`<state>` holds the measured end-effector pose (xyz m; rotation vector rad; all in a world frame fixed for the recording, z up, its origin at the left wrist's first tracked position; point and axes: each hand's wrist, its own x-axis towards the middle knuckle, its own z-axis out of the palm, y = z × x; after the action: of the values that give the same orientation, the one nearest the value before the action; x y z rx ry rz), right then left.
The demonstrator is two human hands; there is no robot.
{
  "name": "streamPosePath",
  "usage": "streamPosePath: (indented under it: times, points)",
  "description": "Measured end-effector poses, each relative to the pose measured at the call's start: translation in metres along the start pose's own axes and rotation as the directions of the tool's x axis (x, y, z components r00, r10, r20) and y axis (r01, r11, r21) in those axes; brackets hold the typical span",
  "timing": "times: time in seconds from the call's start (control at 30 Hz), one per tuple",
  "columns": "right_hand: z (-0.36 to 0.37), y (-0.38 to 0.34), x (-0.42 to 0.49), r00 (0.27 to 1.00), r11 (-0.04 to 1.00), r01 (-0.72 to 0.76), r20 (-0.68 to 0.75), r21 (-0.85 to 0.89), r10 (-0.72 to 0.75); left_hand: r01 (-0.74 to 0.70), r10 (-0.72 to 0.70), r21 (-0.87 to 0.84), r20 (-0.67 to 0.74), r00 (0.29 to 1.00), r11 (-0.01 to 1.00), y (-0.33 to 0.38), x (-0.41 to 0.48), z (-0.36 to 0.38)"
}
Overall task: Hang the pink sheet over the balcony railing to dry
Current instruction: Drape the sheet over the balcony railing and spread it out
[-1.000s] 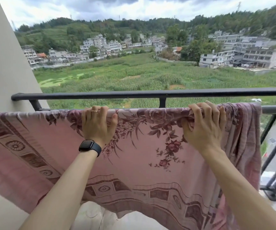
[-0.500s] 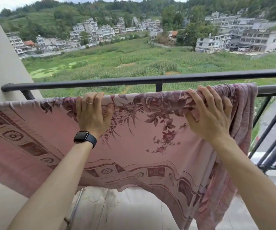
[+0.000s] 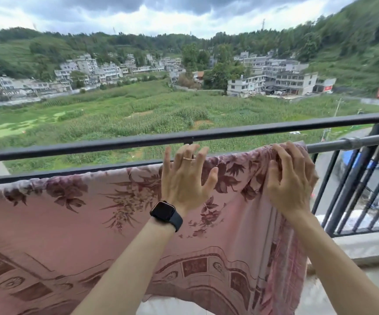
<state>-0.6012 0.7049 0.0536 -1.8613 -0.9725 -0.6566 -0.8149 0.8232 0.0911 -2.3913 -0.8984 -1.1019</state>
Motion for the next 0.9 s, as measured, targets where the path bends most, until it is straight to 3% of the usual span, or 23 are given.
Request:
streamPosePath:
  times: [0.2,0.3,0.43,0.5,0.63,0.8,0.9]
  points:
    - [-0.004,0.037,0.03,0.973,0.968,0.233,0.028,-0.097,-0.231,0.024,-0.027,0.042,0.084,0.996,0.999,0.067,0.038,0.031]
    - [-0.003,0.046,0.043,0.943,0.923,0.332,0.038,-0.196,-0.331,0.105,-0.103,0.146,-0.022,0.994,0.984,0.081,0.037,0.049]
    - [0.007,0.051,0.053,0.897,0.889,0.443,0.052,-0.121,-0.44,0.191,-0.171,0.173,-0.127,0.977,0.966,0.088,0.042,0.059]
    - [0.001,0.078,0.061,0.895,0.888,0.446,0.046,-0.111,-0.443,0.172,-0.151,0.206,-0.114,0.982,0.963,0.088,0.038,0.059]
    - [-0.028,0.156,0.081,0.953,0.939,0.299,0.001,-0.17,-0.304,0.173,-0.141,0.24,-0.143,0.98,0.955,0.082,0.03,0.058]
    - [-0.03,0.134,0.085,0.988,0.984,0.152,0.022,-0.098,-0.15,0.262,-0.217,0.223,-0.207,0.954,0.939,0.095,0.037,0.061]
    - [-0.015,0.096,0.071,0.939,0.942,0.335,0.094,-0.03,-0.331,0.261,-0.217,0.235,-0.198,0.956,0.936,0.095,0.036,0.061]
